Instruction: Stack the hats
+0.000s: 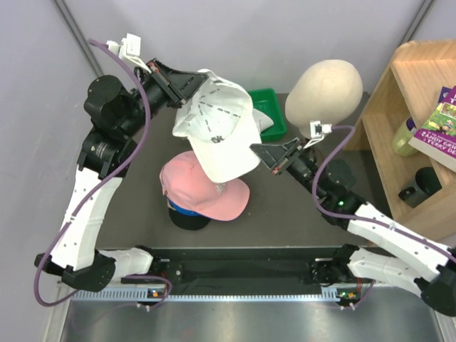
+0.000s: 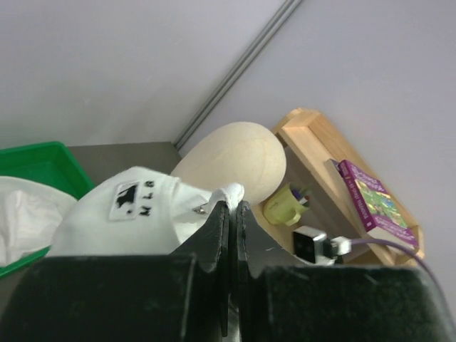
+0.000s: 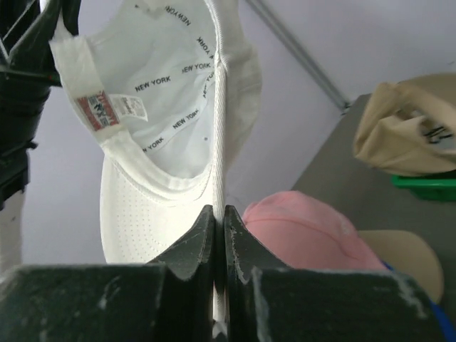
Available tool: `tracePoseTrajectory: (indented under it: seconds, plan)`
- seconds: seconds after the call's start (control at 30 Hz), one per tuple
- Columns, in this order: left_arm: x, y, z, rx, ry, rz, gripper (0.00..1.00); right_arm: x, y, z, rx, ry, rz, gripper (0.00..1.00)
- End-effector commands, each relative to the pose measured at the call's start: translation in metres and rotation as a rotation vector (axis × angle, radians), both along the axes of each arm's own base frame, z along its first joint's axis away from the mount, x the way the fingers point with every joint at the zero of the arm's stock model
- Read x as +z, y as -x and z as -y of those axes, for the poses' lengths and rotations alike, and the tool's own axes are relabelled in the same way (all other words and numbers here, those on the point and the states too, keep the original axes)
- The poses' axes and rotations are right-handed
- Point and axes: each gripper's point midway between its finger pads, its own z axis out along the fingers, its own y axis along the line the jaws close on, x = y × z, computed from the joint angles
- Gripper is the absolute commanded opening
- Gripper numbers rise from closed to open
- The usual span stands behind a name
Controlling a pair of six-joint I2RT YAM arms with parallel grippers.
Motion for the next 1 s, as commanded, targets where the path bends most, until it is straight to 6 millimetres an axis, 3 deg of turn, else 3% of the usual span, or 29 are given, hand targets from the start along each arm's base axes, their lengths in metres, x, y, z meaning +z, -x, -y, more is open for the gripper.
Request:
tracePoseTrajectory:
  seconds: [0.0,0.07,0.1,0.13,0.2,0.23,0.3,0.4,0.47,0.6,0.8,0.97]
  plan:
    - [-0.001,0.001,-0.021,0.109,-0.043,0.023,0.01,0.004,-0.019,0.038,-0.249,0.245,0.003,0.0]
    - [-0.012,-0.004,-0.03,0.171,-0.068,-0.018,0.26,0.016,-0.022,0.046,-0.293,0.295,0.013,0.0]
    - [-0.015,-0.004,-0.034,0.189,-0.075,-0.031,0.4,-0.003,-0.027,0.048,-0.312,0.397,-0.019,0.0]
    - [-0.018,-0.005,-0.037,0.208,-0.087,-0.041,0.65,0.01,-0.031,0.054,-0.35,0.406,-0.014,0.0]
    - [-0.03,-0.007,-0.047,0.262,-0.119,-0.098,0.75,-0.004,-0.039,0.057,-0.391,0.514,-0.049,0.0]
    - [-0.035,-0.007,-0.052,0.285,-0.13,-0.123,0.78,0.006,-0.04,0.06,-0.406,0.519,-0.045,0.0]
    - [-0.043,-0.003,-0.068,0.357,-0.152,-0.165,0.79,0.001,-0.045,0.058,-0.425,0.583,-0.055,0.0]
    - [-0.04,0.006,-0.075,0.376,-0.119,-0.18,0.8,-0.006,-0.05,0.053,-0.438,0.658,-0.067,0.0]
    - [-0.038,0.009,-0.066,0.328,-0.068,-0.207,0.8,-0.006,-0.049,0.047,-0.439,0.683,-0.063,0.0]
    - [-0.052,0.015,-0.023,0.103,0.005,-0.308,0.81,-0.015,-0.052,0.03,-0.466,0.759,-0.061,0.0]
    - [-0.086,0.012,-0.011,0.056,-0.002,-0.417,0.85,-0.016,-0.051,0.011,-0.52,0.844,-0.051,0.0]
    - [-0.112,0.016,0.012,-0.079,0.013,-0.517,0.88,-0.004,-0.043,0.0,-0.546,0.858,-0.009,0.0]
